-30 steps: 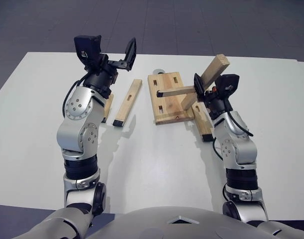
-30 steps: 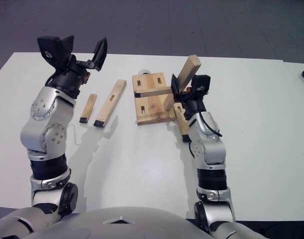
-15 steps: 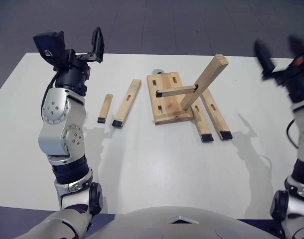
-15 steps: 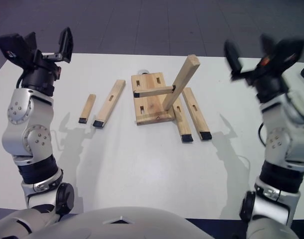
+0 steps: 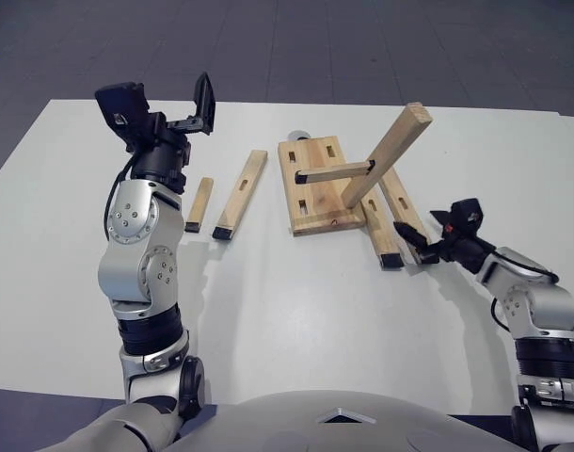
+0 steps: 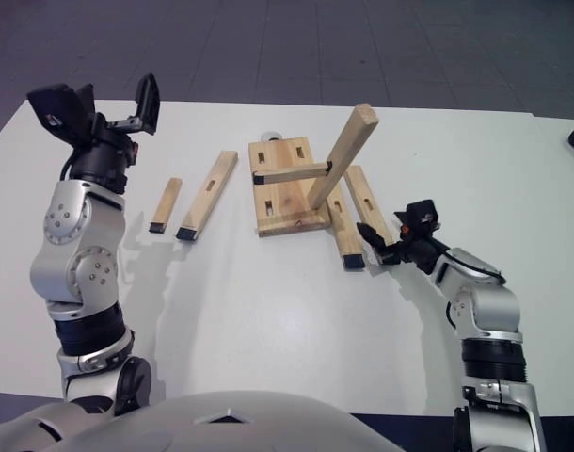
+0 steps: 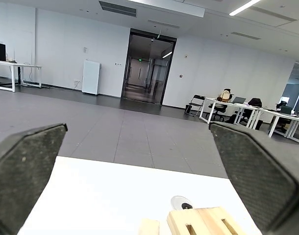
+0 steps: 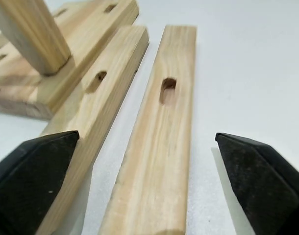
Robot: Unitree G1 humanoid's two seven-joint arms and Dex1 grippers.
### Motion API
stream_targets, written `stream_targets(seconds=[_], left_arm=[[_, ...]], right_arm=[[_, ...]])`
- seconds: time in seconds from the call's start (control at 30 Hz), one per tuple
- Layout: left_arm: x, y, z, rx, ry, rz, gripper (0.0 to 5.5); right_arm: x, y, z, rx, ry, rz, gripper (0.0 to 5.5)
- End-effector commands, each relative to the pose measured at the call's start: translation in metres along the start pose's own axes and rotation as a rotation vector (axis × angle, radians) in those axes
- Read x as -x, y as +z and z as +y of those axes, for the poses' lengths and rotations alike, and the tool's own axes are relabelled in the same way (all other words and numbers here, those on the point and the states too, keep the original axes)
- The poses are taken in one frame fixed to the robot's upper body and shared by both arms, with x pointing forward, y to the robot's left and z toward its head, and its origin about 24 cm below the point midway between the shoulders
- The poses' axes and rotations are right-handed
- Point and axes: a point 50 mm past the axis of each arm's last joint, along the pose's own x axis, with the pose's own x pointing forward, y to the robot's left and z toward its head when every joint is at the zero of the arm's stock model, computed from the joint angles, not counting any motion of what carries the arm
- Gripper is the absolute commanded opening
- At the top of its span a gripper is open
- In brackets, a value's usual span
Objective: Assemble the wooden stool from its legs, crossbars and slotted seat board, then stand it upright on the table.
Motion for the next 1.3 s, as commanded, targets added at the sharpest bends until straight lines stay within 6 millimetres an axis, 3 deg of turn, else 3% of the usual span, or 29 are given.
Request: stream_targets(seconds=[0.03, 0.2, 0.4, 0.5, 0.63, 0.7, 0.77, 0.87, 0.97, 1.03, 1.17, 1.3], left_arm=[[0.003, 0.000, 0.003, -0.015, 0.038, -0.002, 5.40], [0.003, -0.001, 0.004, -0.044, 0.056, 0.017, 5.40], [0.000, 0.002, 0.005, -0.049, 0.074, 0.021, 5.40], [-0.002, 0.000, 0.007, -0.046, 0.078, 0.031, 5.40], [-0.002, -0.004, 0.011, -0.045, 0.091, 0.055, 5.40], [-0.002, -0.004, 0.017, -0.050, 0.107, 0.061, 5.40], [-0.001, 0.005, 0.028, -0.012, 0.120, 0.042, 5.40], [-0.001, 0.036, 0.027, 0.200, -0.025, -0.064, 5.40], [0.004, 0.082, -0.011, 0.364, -0.404, -0.225, 5.40], [0.002, 0.100, -0.035, 0.452, -0.565, -0.254, 5.40], [-0.009, 0.115, -0.076, 0.588, -0.727, -0.207, 5.40], [-0.023, 0.108, -0.087, 0.691, -0.691, -0.125, 5.40]], right_arm=[[-0.002, -0.007, -0.001, 0.078, -0.009, 0.109, 4.48], [-0.005, -0.001, -0.008, 0.047, -0.066, 0.196, 3.69], [-0.010, 0.018, -0.004, -0.186, -0.036, 0.232, 2.60], [-0.009, 0.034, -0.007, -0.315, -0.034, 0.090, 2.15], [0.005, 0.067, -0.022, -0.401, -0.100, -0.182, 2.06], [0.020, 0.092, -0.035, -0.352, -0.177, -0.322, 2.06], [0.041, 0.134, -0.036, -0.223, -0.201, -0.502, 2.06], [0.066, 0.196, -0.005, 0.004, -0.071, -0.761, 2.06], [0.076, 0.222, 0.038, 0.261, 0.096, -0.864, 2.06], [0.076, 0.225, 0.061, 0.382, 0.189, -0.875, 2.06], [0.066, 0.219, 0.093, 0.487, 0.357, -0.859, 2.06], [0.054, 0.205, 0.112, 0.529, 0.447, -0.819, 2.06]])
